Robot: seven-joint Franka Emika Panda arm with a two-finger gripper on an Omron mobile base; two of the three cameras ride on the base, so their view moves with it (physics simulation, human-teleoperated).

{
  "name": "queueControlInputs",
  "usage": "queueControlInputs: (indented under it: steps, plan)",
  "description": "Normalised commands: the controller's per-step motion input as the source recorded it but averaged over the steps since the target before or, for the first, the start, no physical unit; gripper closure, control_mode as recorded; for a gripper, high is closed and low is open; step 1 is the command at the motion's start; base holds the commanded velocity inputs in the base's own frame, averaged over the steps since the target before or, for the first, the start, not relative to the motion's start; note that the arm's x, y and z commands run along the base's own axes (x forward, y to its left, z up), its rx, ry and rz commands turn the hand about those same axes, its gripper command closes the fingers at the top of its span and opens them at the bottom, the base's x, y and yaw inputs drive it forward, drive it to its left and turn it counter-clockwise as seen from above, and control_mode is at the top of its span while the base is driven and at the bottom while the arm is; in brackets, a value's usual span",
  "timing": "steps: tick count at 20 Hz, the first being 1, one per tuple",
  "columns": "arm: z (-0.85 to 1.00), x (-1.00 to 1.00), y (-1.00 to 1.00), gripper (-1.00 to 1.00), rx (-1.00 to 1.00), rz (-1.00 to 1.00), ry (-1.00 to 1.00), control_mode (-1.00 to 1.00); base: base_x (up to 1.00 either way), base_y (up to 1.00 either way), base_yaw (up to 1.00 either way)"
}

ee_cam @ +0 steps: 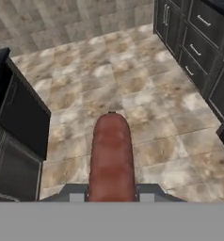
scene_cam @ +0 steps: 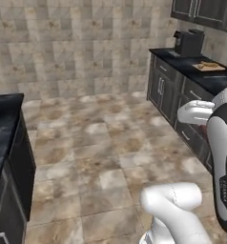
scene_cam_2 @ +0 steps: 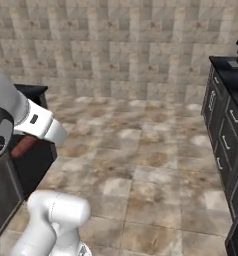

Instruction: Retrieve the sausage and cheese from the fridge and place them on the cutting board on the counter.

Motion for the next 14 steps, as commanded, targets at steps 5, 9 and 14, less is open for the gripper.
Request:
queueControlInputs:
  steps: [5, 9, 14]
  plan:
    - [0.00, 0.00, 0.00, 1.00, 0.00, 0.00, 0.00, 1.00, 1.00, -0.72, 0.00]
    - [0.00, 0.00, 0.00, 1.00, 0.00, 0.00, 0.00, 1.00, 1.00, -0.63, -0.01]
    - [0.00, 0.00, 0.00, 1.00, 0.00, 0.00, 0.00, 1.00, 1.00, -0.34, -0.09]
